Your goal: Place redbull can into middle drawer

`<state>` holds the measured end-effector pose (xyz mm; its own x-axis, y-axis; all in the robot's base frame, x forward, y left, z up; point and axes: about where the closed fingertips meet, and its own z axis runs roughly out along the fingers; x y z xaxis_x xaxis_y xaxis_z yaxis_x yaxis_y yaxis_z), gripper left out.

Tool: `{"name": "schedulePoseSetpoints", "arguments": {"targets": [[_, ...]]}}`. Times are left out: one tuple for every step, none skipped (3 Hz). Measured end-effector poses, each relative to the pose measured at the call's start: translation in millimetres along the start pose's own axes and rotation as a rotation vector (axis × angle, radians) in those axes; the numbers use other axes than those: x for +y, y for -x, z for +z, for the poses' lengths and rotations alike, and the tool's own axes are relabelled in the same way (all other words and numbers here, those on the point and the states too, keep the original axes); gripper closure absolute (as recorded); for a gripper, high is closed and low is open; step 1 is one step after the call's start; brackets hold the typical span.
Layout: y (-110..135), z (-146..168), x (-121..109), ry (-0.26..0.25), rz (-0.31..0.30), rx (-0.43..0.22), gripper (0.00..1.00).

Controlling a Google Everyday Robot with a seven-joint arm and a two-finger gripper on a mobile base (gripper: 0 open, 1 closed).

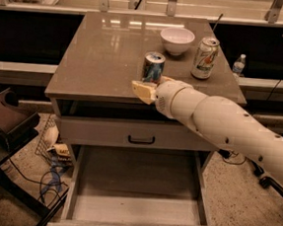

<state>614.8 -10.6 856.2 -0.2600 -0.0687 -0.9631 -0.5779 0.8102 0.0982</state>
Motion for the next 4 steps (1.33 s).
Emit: {"name": "schedulePoseSetpoints", "arguments": {"targets": [[1,1,2,0.003,-0.002,0.0,0.02],[2,1,4,0.006,-0.005,-0.001,0.31],[3,2,5,0.007,-0.006,-0.001,0.56],[30,3,1,0.001,-0.054,-0.011,0.85]]}}
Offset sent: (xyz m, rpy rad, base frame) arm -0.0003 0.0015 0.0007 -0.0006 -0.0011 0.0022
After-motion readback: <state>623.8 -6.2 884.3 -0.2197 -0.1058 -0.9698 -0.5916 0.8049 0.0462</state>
